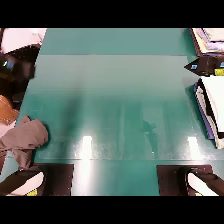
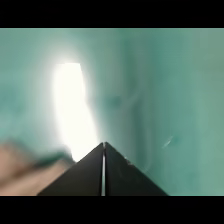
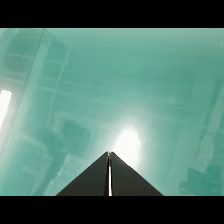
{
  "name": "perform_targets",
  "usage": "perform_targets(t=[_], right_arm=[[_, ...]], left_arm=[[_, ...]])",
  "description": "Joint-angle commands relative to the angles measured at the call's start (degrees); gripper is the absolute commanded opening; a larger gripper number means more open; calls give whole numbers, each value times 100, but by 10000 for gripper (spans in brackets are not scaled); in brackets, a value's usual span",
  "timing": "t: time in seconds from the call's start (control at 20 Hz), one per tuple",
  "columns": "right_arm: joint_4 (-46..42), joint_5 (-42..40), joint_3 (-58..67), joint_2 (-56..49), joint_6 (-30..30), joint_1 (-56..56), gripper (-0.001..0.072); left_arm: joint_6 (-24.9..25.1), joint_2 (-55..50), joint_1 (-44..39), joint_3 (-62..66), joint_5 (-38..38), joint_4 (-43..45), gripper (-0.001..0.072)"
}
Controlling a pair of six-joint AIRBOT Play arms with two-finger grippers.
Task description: Fold the shirts.
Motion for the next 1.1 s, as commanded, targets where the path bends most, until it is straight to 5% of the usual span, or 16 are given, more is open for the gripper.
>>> perform_targets(t=[0.0,0.05,0.1,0.4,0.45,0.55,0.6,0.85,1.05], right_arm=[[2,17,4,-4,2,7,19],[2,15,4,-2,2,7,19],[0,15,4,-2,2,7,19],[0,15,4,-4,2,7,18],[0,15,4,-4,2,7,19],[2,13,4,-4,2,7,18],[2,13,4,-2,2,7,19],[44,-114,50,2,2,2,18],[37,-306,575,-2,4,2,18]], left_arm=[[-46,949,702,-1705,-168,645,296],[-46,1067,855,-2223,-129,649,601],[-57,1106,988,-2765,-35,697,660],[-367,1104,1174,-4962,778,986,655],[-514,1104,1174,-5036,787,1034,642],[-579,1104,1174,-4975,761,1056,122],[-579,1104,1174,-4881,743,1056,36],[-579,1106,1158,-2983,219,841,28],[-295,1106,715,-684,-26,-142,28]])
